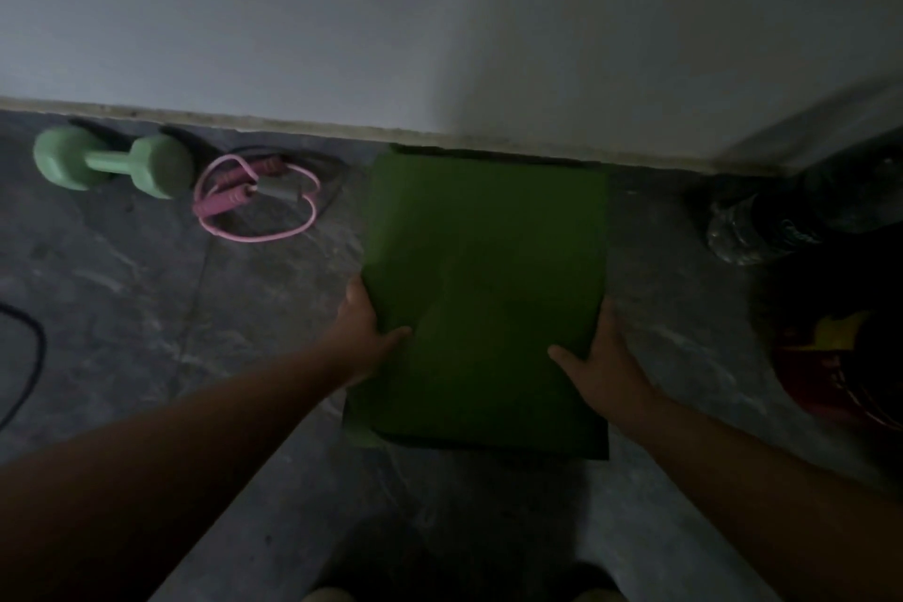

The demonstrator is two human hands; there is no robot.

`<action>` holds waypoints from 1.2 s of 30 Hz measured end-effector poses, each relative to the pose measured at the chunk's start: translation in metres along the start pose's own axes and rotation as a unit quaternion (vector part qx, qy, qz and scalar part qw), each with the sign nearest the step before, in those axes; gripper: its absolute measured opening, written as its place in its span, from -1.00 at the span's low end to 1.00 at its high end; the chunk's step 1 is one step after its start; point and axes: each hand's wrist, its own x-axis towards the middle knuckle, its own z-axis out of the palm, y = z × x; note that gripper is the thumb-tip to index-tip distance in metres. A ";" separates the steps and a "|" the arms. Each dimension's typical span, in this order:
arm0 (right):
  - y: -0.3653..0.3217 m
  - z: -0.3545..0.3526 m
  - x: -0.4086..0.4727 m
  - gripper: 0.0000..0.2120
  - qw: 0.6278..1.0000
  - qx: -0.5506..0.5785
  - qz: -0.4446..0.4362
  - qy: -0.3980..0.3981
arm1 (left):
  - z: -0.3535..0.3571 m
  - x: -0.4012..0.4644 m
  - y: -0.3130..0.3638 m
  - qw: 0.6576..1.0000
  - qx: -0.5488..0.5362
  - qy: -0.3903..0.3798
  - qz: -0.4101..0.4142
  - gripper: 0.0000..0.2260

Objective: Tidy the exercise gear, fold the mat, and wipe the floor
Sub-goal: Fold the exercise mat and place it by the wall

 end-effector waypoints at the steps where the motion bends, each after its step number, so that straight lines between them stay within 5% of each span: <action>1: 0.003 0.002 0.002 0.08 1.000 0.002 0.004 -0.011 | 0.001 0.002 0.000 1.000 0.005 -0.012 -0.017 -0.05; 9: 0.005 0.007 0.001 0.08 1.000 0.010 0.014 0.015 | 0.004 0.002 -0.003 0.999 -0.017 -0.003 -0.046 -0.02; 13: -0.004 0.009 0.002 0.10 0.994 -0.096 0.037 0.022 | -0.003 -0.002 0.002 0.992 0.113 0.057 0.015 0.05; 15: -0.021 0.003 -0.004 0.08 0.985 -0.170 0.023 0.023 | -0.005 -0.008 0.006 0.970 0.223 0.058 0.074 -0.01; 18: -0.045 -0.006 -0.016 -0.09 0.948 -0.286 -0.137 0.020 | 0.003 -0.020 0.014 0.899 0.381 0.042 0.212 -0.35; 21: -0.048 0.000 -0.034 -0.27 0.902 -0.344 -0.261 0.007 | 0.026 -0.038 0.007 0.845 0.413 0.039 0.338 -0.43; 27: -0.018 0.027 -0.051 -0.26 0.879 -0.397 -0.249 -0.094 | 0.056 -0.049 -0.025 0.833 0.456 -0.008 0.312 -0.31; 36: -0.019 0.031 -0.043 -0.19 0.872 -0.414 -0.222 -0.137 | 0.062 -0.045 -0.014 0.823 0.508 -0.073 0.244 -0.27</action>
